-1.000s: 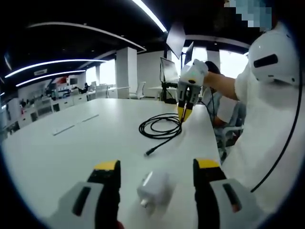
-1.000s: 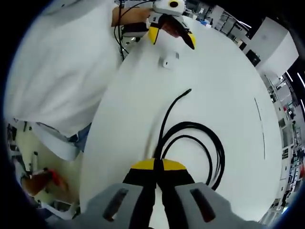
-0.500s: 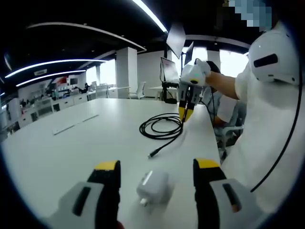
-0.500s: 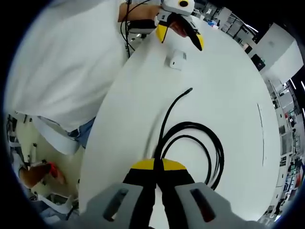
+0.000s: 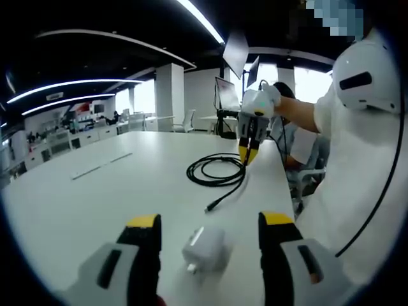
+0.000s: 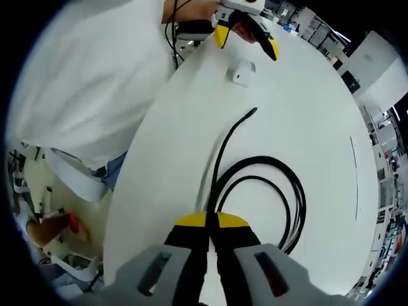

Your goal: Plug the desk Type‑C cable into the charger adapter.

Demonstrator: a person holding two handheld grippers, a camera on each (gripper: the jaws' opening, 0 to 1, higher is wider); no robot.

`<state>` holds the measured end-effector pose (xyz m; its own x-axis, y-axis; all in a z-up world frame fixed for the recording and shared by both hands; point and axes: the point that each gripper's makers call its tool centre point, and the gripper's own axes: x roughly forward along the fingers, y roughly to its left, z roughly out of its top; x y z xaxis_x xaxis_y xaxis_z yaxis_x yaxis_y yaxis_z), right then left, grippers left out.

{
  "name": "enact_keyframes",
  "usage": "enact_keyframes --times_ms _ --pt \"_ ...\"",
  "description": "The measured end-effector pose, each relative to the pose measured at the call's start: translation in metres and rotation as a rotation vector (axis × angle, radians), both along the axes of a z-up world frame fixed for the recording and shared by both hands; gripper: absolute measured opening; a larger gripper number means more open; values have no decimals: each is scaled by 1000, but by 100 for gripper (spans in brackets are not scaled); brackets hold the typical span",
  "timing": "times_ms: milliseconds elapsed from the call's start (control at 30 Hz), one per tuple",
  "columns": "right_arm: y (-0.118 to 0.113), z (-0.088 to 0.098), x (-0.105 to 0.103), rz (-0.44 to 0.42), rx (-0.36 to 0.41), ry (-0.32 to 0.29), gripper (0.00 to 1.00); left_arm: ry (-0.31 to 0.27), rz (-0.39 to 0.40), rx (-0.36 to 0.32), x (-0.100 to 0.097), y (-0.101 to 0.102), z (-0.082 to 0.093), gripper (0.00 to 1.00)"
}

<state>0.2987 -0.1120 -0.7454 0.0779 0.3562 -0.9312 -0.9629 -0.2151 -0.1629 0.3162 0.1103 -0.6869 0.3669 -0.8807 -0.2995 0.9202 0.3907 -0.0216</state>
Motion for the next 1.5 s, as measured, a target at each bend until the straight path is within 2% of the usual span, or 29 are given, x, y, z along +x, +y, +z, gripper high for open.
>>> enact_keyframes --times_ms 833,1200,1300,1400,1500 --pt "-4 -17 -1 16 -60 -5 1 4 0 0 1 3 -2 61" --pt "-5 -18 -1 11 -62 -7 2 1 -4 1 1 1 -1 61" --pt "-7 -16 2 -19 -65 -7 11 0 -3 3 1 2 -1 61" --pt "-5 -12 1 -22 -58 -12 8 -1 -3 0 2 2 0 61" --pt "-3 -10 1 -23 -52 -16 9 0 -6 1 1 1 0 61"
